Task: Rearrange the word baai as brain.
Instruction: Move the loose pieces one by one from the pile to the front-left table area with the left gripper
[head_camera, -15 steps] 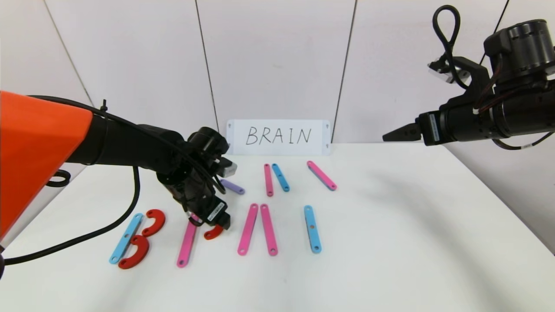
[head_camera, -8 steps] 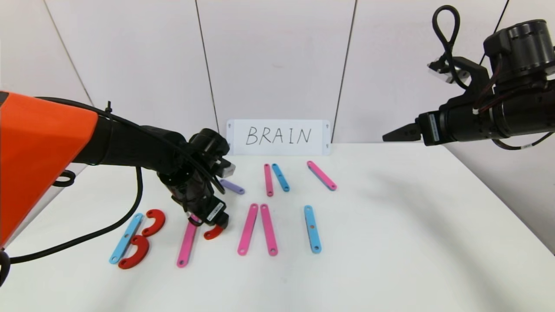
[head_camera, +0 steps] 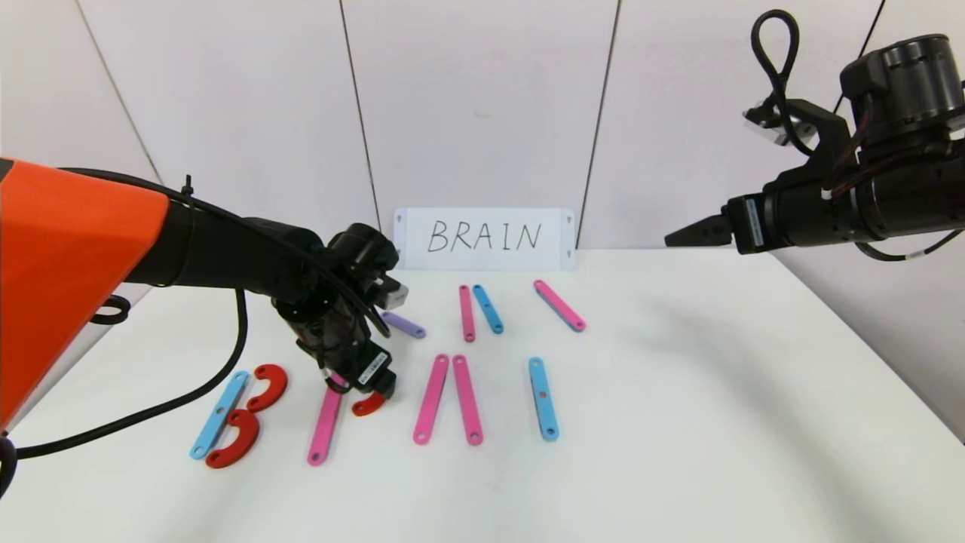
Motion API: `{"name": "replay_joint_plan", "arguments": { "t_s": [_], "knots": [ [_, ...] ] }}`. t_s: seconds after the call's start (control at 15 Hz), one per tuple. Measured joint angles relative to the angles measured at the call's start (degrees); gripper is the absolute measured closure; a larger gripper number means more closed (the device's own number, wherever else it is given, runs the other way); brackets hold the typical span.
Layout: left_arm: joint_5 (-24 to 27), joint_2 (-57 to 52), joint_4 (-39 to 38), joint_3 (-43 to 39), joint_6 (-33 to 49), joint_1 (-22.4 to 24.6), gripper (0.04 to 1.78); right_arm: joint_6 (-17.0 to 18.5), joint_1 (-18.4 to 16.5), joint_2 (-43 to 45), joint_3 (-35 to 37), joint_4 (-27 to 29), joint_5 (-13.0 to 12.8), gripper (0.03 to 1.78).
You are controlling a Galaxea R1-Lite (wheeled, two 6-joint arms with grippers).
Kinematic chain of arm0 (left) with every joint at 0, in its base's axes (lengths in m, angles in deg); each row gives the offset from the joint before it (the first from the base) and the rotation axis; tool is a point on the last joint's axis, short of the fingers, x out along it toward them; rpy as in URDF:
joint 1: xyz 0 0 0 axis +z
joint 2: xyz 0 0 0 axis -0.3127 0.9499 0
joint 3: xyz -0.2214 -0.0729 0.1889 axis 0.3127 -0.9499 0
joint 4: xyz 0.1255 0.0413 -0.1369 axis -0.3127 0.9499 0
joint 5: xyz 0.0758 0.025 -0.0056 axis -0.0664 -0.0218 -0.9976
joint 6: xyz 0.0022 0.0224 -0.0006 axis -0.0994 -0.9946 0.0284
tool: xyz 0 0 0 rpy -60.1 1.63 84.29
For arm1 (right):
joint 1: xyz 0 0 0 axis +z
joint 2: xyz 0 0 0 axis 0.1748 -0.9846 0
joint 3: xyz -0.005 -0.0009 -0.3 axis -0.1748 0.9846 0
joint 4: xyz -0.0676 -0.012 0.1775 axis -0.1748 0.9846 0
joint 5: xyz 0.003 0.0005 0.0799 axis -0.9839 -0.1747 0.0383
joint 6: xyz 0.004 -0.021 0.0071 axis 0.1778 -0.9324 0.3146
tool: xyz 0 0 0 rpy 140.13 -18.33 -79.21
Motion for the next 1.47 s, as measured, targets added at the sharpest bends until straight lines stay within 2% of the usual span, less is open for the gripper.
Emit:
{"name": "replay_joint_plan", "arguments": {
  "t_s": [1.07, 1.2, 1.47],
  "knots": [
    [0.30, 0.72, -0.77, 3.25, 0.69, 1.90, 0.07, 0.00, 0.00, 0.09, 0.00, 0.02, 0.00, 0.07],
    [0.57, 0.94, -0.83, 6.31, 5.07, 1.90, 0.07, 0.00, 0.00, 0.09, 0.00, 0.02, 0.00, 0.07],
    [0.46, 2.93, -0.79, 13.03, 19.11, 1.72, 0.07, 0.00, 0.00, 0.04, 0.00, 0.02, 0.00, 0.07]
  ]
}}
